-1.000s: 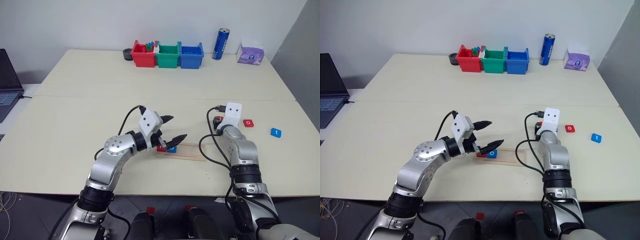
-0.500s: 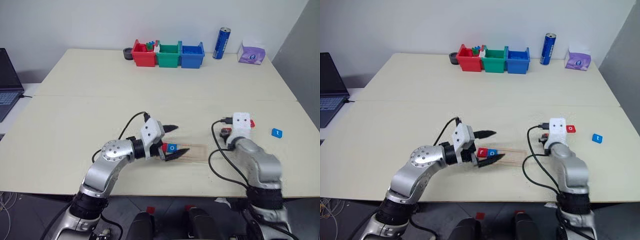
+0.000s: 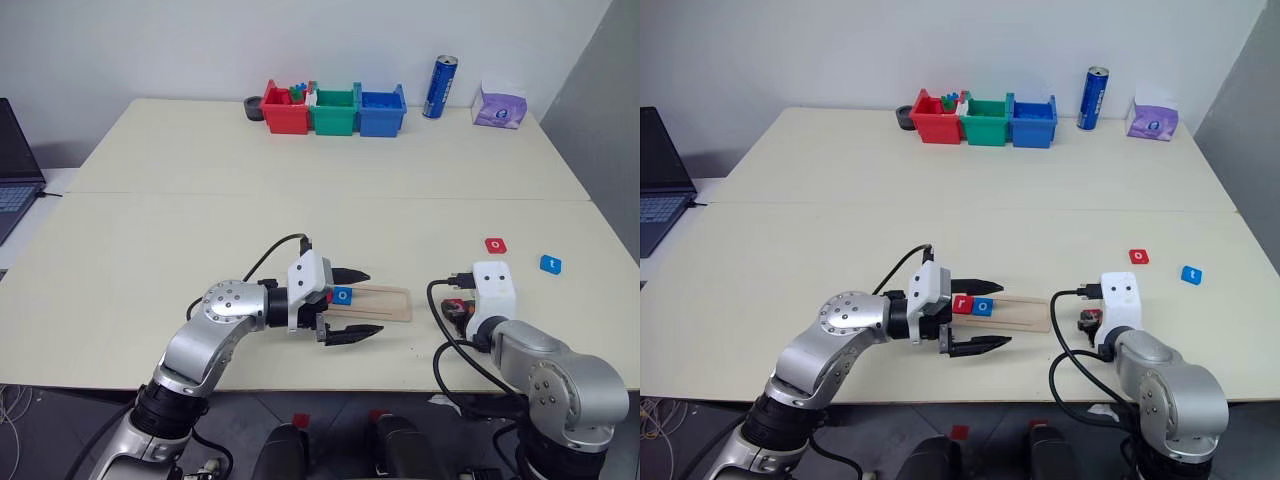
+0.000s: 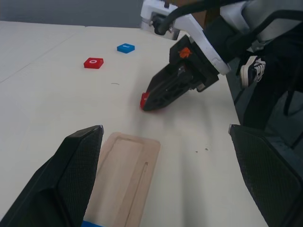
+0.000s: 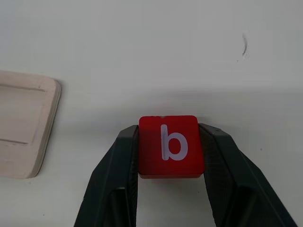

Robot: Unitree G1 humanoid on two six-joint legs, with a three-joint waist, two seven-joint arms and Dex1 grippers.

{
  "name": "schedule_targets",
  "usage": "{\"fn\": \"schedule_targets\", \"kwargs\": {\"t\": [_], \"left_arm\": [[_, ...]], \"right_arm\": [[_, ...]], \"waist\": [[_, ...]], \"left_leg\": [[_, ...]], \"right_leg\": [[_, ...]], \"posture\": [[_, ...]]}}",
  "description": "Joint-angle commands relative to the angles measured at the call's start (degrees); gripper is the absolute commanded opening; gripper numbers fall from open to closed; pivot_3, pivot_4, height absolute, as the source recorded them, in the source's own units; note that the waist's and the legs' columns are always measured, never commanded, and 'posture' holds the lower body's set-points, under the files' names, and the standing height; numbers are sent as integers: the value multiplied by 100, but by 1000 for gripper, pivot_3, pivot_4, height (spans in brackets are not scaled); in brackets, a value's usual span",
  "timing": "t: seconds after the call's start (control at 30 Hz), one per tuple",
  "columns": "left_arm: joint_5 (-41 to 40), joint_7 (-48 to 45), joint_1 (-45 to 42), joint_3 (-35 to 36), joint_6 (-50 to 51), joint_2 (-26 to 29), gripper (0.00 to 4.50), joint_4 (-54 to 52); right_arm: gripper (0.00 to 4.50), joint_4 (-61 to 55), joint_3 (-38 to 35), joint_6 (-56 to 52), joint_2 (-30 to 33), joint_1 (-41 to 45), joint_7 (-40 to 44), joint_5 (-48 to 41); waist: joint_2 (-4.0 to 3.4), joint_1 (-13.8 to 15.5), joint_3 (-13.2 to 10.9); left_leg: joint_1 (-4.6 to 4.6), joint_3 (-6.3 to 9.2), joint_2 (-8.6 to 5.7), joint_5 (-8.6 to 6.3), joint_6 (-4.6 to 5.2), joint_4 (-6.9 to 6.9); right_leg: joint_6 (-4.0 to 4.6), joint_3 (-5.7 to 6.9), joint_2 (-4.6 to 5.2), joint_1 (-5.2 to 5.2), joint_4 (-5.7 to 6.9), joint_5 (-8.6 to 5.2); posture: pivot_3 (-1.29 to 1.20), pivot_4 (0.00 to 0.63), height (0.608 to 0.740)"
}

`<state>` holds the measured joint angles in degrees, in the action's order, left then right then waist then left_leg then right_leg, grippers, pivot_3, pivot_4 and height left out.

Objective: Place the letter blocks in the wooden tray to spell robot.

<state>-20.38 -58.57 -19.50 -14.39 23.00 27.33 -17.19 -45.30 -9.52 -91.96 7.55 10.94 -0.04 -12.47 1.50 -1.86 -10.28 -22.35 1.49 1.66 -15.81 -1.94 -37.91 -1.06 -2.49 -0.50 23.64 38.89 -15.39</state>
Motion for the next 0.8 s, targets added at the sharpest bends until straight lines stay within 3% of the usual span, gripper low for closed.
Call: {"fn": "schedule_targets", "kwargs": {"t": [0.03,0.1,0.4,0.63,0.7,0.8], "left_arm": [[-51,-45,-74,-33,-138,-42,4500,-66],[-47,-40,-69,-40,-131,-52,4500,-80],[-55,-13,-46,-25,-106,-54,4500,-105],[-86,-44,-6,-28,-122,-70,4500,-74],[-93,-88,-9,-25,-155,-82,4500,-10],[-108,-177,0,-11,-215,-85,4500,70]], "right_arm": [[1465,-96,-89,-54,-74,-61,-4,11],[1465,-78,-97,-54,-86,-58,14,-3],[4483,-412,-228,-54,164,81,179,-77],[4483,-447,-955,-54,566,1668,460,-144],[4483,76,-780,1067,1300,1851,1602,-601],[4483,782,-421,2997,2411,1429,3446,-968]], "waist": [[0,0,0],[0,0,0],[0,3,0],[-3,-22,-2],[-3,-10,-2],[-11,23,-7]], "left_leg": [[0,0,0,0,0,0],[1,2,1,0,0,0],[0,2,-1,0,0,-2],[2,-4,-2,0,0,-2],[-1,2,1,0,0,0],[-5,-2,-4,-1,2,3]], "right_leg": [[0,1,0,0,0,0],[0,2,0,0,0,0],[0,2,1,-1,0,0],[0,6,-2,7,6,0],[1,5,-4,5,4,0],[2,13,-1,4,-10,-1]], "posture": [[0,150,740],[0,150,740],[0,150,740],[0,150,740],[0,150,740],[0,150,740]]}}
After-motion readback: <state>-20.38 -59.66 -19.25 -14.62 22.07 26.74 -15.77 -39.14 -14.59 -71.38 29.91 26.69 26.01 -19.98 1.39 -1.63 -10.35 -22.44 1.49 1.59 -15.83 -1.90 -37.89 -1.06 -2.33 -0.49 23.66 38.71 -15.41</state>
